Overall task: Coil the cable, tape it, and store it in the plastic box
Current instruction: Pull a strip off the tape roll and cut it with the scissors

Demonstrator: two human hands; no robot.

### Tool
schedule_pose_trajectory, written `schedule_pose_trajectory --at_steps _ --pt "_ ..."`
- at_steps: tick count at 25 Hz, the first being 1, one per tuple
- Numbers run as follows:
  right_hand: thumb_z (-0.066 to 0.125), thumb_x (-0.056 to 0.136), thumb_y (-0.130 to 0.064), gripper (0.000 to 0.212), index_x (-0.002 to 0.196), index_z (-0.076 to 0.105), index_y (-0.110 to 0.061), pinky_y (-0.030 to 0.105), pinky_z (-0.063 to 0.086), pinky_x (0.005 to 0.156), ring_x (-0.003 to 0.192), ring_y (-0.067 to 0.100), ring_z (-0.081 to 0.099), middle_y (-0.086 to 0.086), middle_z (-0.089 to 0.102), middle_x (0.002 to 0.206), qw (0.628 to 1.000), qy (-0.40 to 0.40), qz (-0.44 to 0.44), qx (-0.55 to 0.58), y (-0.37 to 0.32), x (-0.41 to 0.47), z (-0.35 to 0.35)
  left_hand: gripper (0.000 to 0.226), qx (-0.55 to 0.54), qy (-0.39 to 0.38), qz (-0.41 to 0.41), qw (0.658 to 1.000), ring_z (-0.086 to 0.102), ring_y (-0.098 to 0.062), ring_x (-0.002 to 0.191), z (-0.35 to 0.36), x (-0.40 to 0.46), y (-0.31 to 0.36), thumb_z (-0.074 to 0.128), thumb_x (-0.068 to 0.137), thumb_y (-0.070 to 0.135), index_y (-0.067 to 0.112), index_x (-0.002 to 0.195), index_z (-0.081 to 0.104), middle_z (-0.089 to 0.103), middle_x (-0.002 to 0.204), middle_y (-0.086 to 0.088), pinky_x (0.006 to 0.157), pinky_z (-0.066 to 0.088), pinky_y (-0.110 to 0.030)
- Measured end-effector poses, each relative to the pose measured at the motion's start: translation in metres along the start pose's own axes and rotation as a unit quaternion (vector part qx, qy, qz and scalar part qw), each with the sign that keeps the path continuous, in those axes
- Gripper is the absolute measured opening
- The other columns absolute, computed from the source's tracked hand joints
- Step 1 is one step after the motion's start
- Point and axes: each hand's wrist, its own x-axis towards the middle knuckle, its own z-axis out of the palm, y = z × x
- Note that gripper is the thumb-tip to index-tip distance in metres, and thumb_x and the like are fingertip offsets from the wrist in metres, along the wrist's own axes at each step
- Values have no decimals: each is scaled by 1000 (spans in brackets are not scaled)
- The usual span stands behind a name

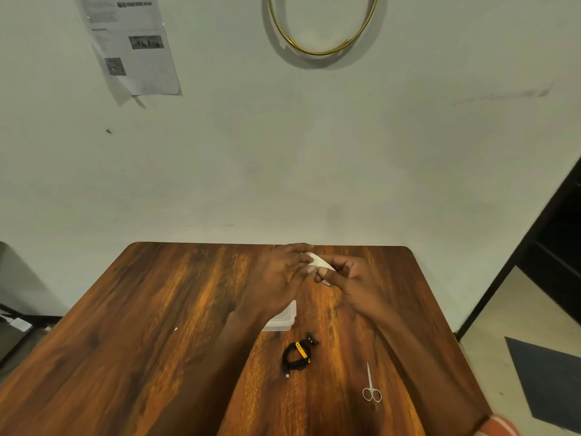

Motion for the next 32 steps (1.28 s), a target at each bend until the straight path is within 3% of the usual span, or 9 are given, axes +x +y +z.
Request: schedule_pose_trajectory --at_steps 2,5,9,14,19,22,25,29,32 --pt "63 91 -5 28 100 75 -29 34 53 84 85 15 69 3 75 82 1000 10 -8 -17 3 1 4 15 -1 36 -15 999 68 -9 105 5 1 -1 70 89 10 10 103 77 73 116 -1 91 57 -31" --pt "64 90 -4 23 106 75 -15 32 54 83 87 15 69 -3 75 82 999 29 -4 -24 6 4 9 14 0 59 -43 997 68 -9 98 9 4 -2 67 90 7 7 101 76 74 109 -2 86 57 -26" --pt "64 91 -11 27 115 72 -16 34 54 86 94 15 70 -5 76 91 997 51 8 -54 10 6 14 10 128 13 -13 992 61 -19 88 18 4 1 65 86 2 5 96 65 63 102 -9 70 52 -24" --pt "65 90 -10 30 118 71 -18 33 54 90 96 15 71 2 77 94 997 58 24 -42 19 0 13 10 -15 67 -186 980 56 -5 83 19 9 4 53 98 6 14 93 58 60 96 0 68 43 -5" --pt "65 90 -7 21 107 75 -15 29 53 82 92 15 70 2 76 88 997 59 27 -37 21 -1 9 15 -61 26 -162 985 62 -5 92 19 5 -4 58 98 20 13 106 68 68 101 4 72 46 -9" --pt "66 89 -8 20 105 75 -16 31 55 84 93 15 70 2 77 91 997 49 25 -46 23 1 9 6 -20 32 -166 985 59 0 85 22 8 -2 66 92 13 12 97 68 64 97 8 69 45 -4" --pt "67 89 -8 25 113 72 -15 29 54 84 95 15 69 2 75 97 997 35 37 -55 29 0 3 3 -36 61 -229 971 60 -4 80 23 10 -3 62 94 12 15 94 64 64 92 9 69 45 -10" --pt "68 88 -5 26 109 71 -19 23 52 81 96 8 68 -3 73 102 997 -1 68 -31 38 -7 -11 11 -135 71 -327 933 72 -13 84 28 6 -19 59 97 24 14 96 65 73 93 -1 80 61 -39" --pt "73 85 -18 29 114 72 -19 27 55 83 110 12 64 -3 70 117 997 20 74 -8 61 -12 -21 14 -120 51 -352 927 73 -12 81 37 -1 -24 58 98 25 12 100 64 74 97 -4 74 61 -33"
